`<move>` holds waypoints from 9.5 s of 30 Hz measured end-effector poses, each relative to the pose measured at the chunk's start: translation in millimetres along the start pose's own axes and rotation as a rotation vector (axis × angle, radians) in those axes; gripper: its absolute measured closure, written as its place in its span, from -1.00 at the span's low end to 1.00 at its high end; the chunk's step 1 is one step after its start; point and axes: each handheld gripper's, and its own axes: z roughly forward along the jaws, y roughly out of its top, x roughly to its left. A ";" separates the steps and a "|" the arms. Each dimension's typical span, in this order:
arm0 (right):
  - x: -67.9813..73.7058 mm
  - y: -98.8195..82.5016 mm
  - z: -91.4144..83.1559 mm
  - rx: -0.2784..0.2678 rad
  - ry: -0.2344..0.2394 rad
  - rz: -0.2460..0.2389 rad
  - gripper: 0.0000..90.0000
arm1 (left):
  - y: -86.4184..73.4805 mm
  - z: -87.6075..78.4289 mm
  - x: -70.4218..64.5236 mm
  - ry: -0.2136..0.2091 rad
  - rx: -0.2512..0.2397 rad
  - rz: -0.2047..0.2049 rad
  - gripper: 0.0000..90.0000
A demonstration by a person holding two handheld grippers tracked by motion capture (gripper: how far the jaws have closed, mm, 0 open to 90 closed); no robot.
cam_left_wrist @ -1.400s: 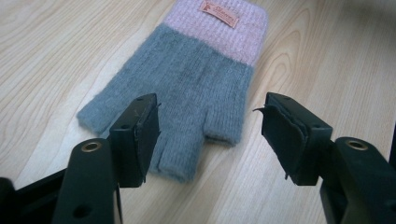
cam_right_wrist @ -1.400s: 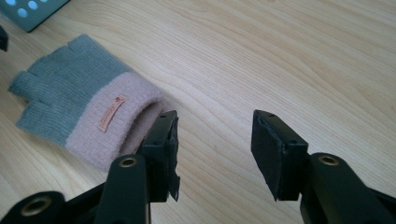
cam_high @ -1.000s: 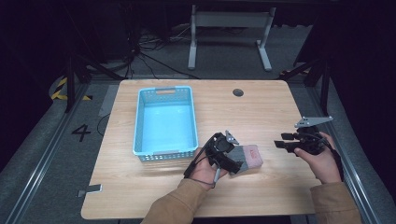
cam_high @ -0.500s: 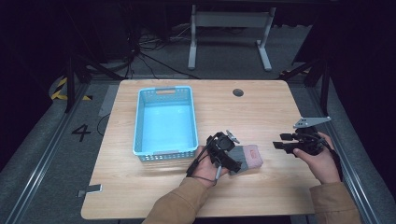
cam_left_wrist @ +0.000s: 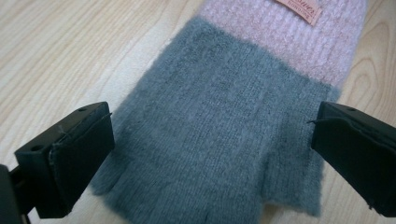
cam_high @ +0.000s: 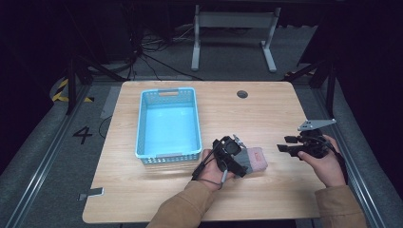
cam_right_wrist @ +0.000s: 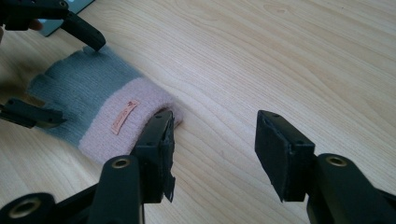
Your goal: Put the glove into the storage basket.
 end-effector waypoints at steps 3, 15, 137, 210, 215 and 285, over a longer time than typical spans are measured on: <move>-0.2 -0.2 0.7 0.002 0.001 -0.001 0.07 | -0.1 3.2 -0.9 0.001 0.001 0.013 -1.00; -0.2 -0.9 2.3 0.007 0.005 0.004 0.06 | -0.6 10.6 -4.9 0.031 0.013 0.046 -1.00; -16.7 -3.4 31.1 0.031 0.001 0.030 0.05 | -23.0 -178.2 98.2 0.147 -0.176 -0.140 0.40; -17.2 -44.6 13.0 0.106 -0.048 0.105 -0.02 | -53.2 -97.4 206.8 0.196 0.234 -0.272 0.36; -14.0 -44.6 13.1 0.109 -0.045 0.100 -0.03 | -51.9 -92.9 210.0 0.203 0.230 -0.253 0.34; 3.4 -5.7 46.3 0.106 0.047 -0.050 -0.07 | -83.0 -158.1 42.4 -0.111 -0.122 0.060 -0.11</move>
